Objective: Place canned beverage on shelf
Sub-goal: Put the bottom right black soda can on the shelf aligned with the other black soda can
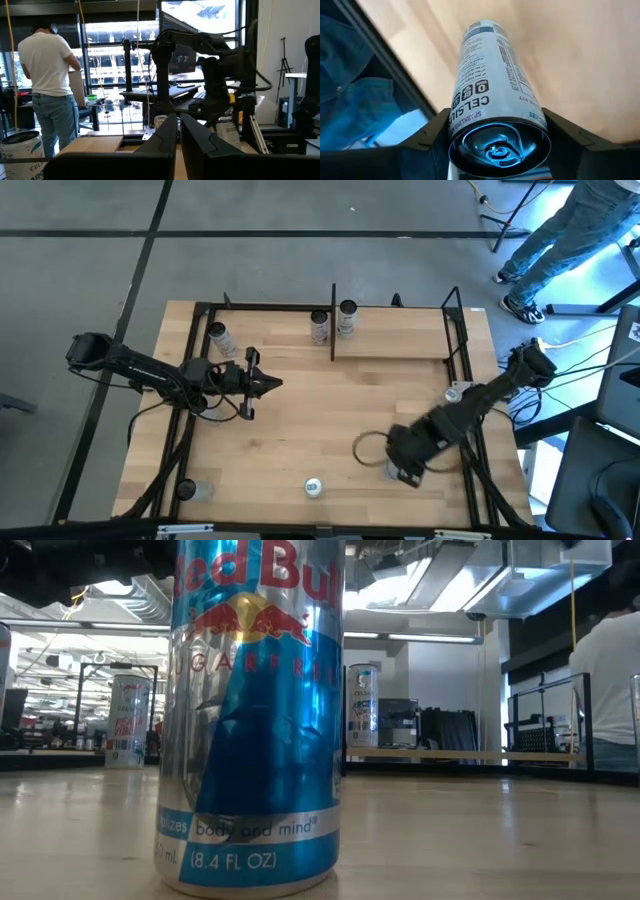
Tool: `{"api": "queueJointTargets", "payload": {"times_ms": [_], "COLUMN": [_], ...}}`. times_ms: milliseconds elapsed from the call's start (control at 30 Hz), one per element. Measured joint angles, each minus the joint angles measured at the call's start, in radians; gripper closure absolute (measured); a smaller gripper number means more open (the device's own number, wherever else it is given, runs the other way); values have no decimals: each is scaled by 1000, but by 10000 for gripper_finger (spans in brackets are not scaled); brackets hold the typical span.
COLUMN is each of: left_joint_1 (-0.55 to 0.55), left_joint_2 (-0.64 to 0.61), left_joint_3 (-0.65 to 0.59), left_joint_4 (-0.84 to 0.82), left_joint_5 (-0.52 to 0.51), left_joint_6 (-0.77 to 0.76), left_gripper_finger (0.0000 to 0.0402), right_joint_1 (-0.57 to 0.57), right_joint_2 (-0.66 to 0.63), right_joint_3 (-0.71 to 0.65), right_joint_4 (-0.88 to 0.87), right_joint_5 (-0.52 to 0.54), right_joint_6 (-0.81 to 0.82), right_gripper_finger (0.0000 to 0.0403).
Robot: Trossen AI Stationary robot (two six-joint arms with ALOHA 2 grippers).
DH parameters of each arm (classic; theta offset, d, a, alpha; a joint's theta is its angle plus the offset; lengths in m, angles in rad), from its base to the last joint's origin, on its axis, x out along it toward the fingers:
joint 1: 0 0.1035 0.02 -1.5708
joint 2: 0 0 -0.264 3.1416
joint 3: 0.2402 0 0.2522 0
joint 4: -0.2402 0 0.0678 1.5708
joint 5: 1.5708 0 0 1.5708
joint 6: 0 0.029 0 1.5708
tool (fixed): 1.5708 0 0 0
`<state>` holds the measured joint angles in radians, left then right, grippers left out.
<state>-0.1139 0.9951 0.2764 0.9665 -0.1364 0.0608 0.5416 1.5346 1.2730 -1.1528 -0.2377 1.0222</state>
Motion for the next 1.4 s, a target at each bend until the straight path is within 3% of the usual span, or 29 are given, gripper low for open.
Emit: {"api": "queueJointTargets", "payload": {"times_ms": [233, 467, 667, 1067, 1300, 1400], "left_joint_1": [0, 0, 0, 0, 0, 0], "left_joint_2": [0, 0, 0, 0, 0, 0], "left_joint_3": [0, 0, 1, 1, 1, 1], "left_joint_4": [0, 0, -3, -8, -7, -8], "left_joint_5": [0, 0, 0, 0, 0, 0], "left_joint_6": [-5, 0, 1, 0, 0, 0], "left_gripper_finger": [390, 390, 390, 390, 390, 390], "right_joint_1": [-273, -448, -512, -523, -523, -522], "right_joint_2": [14, 162, 296, 374, 376, 373], "right_joint_3": [107, 293, 429, 438, 435, 435], "right_joint_4": [-46, -186, -383, -346, -335, -344], "right_joint_5": [-5, 33, 109, 90, 87, 87], "right_joint_6": [-297, -511, -572, -617, -662, -667], "right_gripper_finger": [186, 186, 187, 184, 42, 15]}}
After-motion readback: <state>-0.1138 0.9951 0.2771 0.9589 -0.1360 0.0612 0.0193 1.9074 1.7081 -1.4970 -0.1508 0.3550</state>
